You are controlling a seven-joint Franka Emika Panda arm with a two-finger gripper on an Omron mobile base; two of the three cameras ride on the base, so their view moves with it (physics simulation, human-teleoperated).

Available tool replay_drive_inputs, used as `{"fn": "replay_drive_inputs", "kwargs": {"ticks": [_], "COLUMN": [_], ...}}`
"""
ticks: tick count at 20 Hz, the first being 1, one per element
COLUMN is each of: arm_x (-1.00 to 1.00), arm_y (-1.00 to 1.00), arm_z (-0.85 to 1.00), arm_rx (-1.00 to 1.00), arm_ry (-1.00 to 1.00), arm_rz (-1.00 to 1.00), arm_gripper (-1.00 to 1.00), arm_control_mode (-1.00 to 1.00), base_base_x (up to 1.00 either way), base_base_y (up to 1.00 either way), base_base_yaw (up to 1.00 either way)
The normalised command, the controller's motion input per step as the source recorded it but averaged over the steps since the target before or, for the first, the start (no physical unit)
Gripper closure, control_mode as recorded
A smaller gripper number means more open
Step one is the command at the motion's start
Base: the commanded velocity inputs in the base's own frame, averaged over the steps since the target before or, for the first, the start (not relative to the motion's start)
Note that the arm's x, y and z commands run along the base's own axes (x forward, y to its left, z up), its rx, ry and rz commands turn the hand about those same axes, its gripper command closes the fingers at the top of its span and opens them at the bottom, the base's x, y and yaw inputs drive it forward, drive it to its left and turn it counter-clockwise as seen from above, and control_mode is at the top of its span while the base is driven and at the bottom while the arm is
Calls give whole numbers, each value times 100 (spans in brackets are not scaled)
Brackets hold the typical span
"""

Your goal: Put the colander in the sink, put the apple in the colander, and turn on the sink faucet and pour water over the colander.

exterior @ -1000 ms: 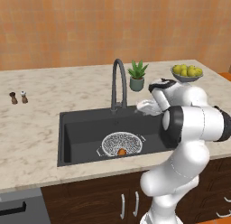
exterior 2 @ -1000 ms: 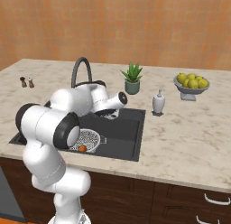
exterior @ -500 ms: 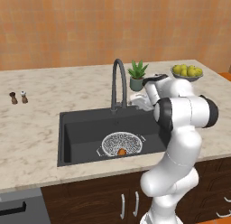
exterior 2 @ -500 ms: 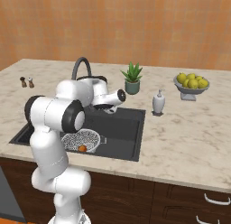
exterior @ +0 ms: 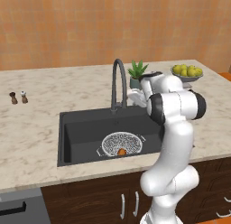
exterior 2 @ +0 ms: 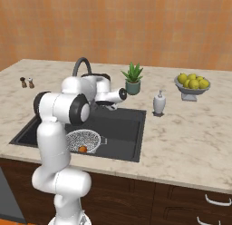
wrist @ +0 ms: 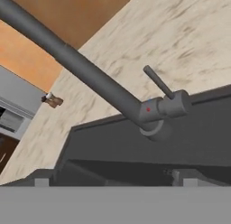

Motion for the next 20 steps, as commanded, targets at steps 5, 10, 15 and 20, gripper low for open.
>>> {"fn": "replay_drive_inputs", "kwargs": {"ticks": [5,10,15,20], "arm_x": [41,33,22,28], "arm_y": [2,13,11,2], "arm_z": [0,-8,-19,-22], "arm_rx": [0,0,0,0], "arm_ry": [0,0,0,2], "arm_rz": [-6,-5,-7,-7], "arm_gripper": [-100,-100,-100,-100], "arm_control_mode": [-100,-100,-100,-100], "base_base_x": [0,0,0,0], "base_base_y": [0,0,0,0], "base_base_yaw": [0,0,0,0]}}
